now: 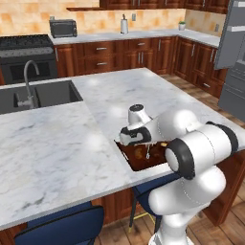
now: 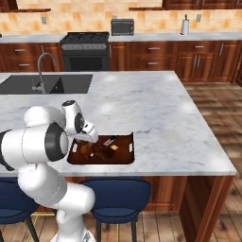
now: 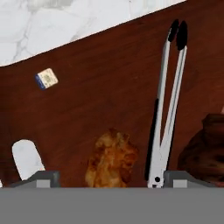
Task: Gather the potato and garlic from the fridge and place them on a tray on the dining counter. Then gather the steak and chicken drumstick from the fridge and place them on the other tray.
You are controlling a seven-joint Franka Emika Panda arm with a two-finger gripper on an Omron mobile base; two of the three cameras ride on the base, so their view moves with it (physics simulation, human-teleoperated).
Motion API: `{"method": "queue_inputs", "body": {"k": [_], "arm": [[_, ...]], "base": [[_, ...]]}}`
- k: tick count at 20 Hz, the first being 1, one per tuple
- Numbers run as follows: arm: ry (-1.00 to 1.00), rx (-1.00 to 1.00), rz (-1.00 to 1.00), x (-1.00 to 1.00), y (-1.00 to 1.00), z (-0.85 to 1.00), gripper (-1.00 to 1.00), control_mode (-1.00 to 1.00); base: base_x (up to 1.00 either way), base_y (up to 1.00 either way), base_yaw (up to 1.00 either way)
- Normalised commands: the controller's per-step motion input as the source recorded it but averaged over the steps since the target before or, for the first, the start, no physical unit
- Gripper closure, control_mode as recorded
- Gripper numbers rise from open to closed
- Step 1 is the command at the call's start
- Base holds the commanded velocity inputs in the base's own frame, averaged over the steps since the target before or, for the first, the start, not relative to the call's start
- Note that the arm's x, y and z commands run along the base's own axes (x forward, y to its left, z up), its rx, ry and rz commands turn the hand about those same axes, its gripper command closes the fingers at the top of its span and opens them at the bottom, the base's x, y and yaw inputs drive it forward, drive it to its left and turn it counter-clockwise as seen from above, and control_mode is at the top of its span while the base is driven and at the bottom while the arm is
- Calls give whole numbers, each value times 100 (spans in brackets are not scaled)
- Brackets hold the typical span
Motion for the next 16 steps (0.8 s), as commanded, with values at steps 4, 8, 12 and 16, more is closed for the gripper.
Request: {"method": "queue_inputs", "body": {"k": [4, 8, 12, 16], "arm": [[1, 0, 0, -49, -19, 80, -100, -100], [-3, 2, 0, -19, -12, 16, -100, -100], [-8, 0, 0, -39, -2, 97, -100, -100], [-26, -4, 1, -89, -9, 100, -100, -100]], "base": [[0, 0, 0], [0, 0, 0], [0, 0, 0], [0, 0, 0]]}}
